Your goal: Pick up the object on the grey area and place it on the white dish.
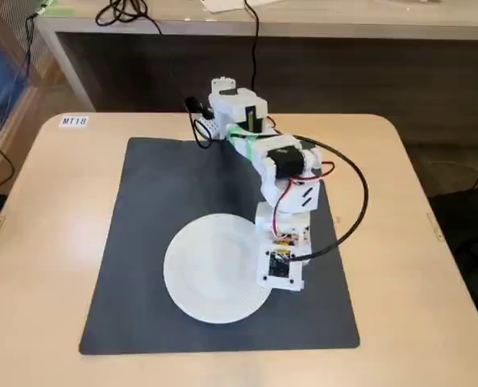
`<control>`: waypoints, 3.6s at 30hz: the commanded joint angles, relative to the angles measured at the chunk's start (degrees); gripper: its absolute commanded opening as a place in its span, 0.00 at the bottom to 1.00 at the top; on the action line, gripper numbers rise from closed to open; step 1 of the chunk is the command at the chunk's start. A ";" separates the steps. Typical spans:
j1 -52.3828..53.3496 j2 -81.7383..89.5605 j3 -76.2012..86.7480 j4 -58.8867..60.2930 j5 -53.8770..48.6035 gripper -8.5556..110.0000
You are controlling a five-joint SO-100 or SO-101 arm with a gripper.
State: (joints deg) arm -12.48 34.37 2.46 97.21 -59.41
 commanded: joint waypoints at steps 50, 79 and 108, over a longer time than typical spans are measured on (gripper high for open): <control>17.31 30.50 21.09 0.18 21.36 0.30; 17.75 102.66 51.15 -14.50 63.63 0.07; 18.72 145.90 155.30 -47.46 54.32 0.07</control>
State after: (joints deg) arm 6.15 176.04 155.48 49.39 -5.27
